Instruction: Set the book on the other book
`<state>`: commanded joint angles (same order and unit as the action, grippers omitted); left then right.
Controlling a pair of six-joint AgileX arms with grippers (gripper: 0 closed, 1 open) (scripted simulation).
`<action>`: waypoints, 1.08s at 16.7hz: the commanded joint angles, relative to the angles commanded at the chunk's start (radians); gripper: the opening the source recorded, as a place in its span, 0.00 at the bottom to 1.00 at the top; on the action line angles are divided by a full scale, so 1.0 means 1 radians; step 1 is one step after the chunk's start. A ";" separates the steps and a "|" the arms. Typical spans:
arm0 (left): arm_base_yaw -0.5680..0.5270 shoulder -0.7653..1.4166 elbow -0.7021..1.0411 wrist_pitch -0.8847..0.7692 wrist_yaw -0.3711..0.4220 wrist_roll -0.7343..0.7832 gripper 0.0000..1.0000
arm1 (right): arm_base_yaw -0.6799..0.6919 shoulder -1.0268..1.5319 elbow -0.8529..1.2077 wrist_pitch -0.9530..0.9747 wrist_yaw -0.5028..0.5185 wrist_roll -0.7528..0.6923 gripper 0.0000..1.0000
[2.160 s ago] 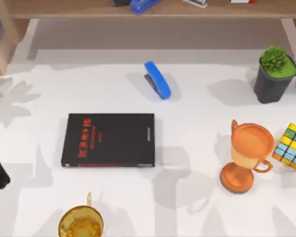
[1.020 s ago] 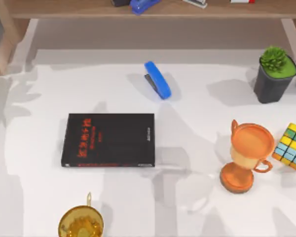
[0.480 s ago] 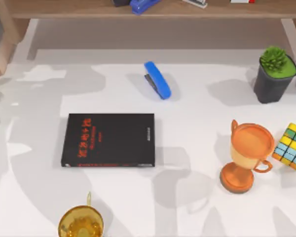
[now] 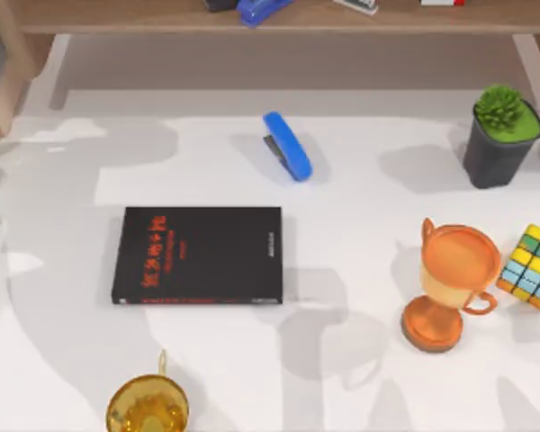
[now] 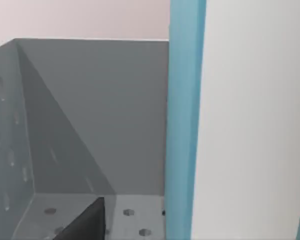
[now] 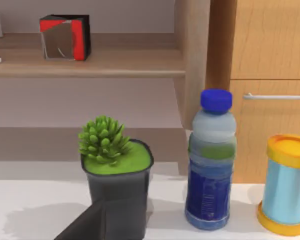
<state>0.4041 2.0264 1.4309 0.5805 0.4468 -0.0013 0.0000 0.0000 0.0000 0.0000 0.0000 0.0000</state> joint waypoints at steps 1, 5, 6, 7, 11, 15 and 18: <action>-0.001 0.007 0.012 -0.003 -0.002 0.000 1.00 | 0.000 0.000 0.000 0.000 0.000 0.000 1.00; -0.014 0.067 0.102 -0.031 -0.016 -0.001 1.00 | 0.000 0.000 0.000 0.000 0.000 0.000 1.00; -0.017 0.081 0.124 -0.039 -0.019 -0.001 1.00 | 0.000 0.000 0.000 0.000 0.000 0.000 1.00; -0.020 0.093 0.142 -0.045 -0.022 -0.001 1.00 | 0.000 0.000 0.000 0.000 0.000 0.000 1.00; -0.022 0.101 0.154 -0.049 -0.024 -0.001 1.00 | 0.000 0.000 0.000 0.000 0.000 0.000 1.00; -0.022 0.101 0.154 -0.049 -0.024 -0.001 0.77 | 0.000 0.000 0.000 0.000 0.000 0.000 1.00; -0.022 0.101 0.154 -0.049 -0.024 -0.001 0.55 | 0.000 0.000 0.000 0.000 0.000 0.000 1.00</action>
<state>0.3817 2.1271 1.5848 0.5315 0.4231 -0.0027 0.0000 0.0000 0.0000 0.0000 0.0000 0.0000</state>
